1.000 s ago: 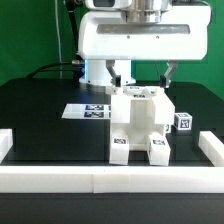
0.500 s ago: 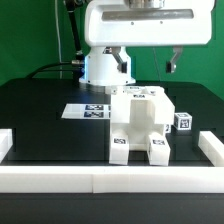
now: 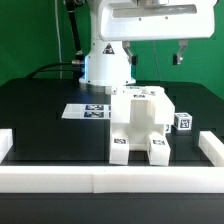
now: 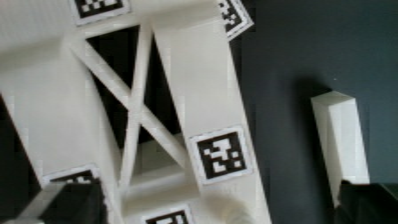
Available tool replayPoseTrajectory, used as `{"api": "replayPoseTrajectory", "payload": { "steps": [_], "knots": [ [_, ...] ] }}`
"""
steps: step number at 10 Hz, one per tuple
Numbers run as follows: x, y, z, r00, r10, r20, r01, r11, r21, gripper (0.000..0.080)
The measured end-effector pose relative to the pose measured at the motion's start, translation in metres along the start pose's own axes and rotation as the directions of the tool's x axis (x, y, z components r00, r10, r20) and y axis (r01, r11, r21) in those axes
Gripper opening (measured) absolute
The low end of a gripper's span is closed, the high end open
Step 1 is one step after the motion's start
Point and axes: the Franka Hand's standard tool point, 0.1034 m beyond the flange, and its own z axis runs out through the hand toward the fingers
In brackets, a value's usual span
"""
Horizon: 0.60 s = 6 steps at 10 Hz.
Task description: Assemble chair
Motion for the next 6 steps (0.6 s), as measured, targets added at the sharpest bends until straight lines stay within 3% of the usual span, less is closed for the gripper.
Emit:
{"api": "replayPoseTrajectory", "payload": {
  "steps": [2,3,6],
  "knots": [
    [-0.003,-0.001,0.002,0.999,0.041,-0.002,-0.041,0.999,-0.001,0.0649],
    [-0.015,-0.006,0.011,0.994,0.111,0.001,-0.111,0.994,-0.006,0.0649],
    [-0.037,-0.033,0.03,0.98,0.199,0.012,-0.199,0.98,-0.029,0.0649]
  ]
}}
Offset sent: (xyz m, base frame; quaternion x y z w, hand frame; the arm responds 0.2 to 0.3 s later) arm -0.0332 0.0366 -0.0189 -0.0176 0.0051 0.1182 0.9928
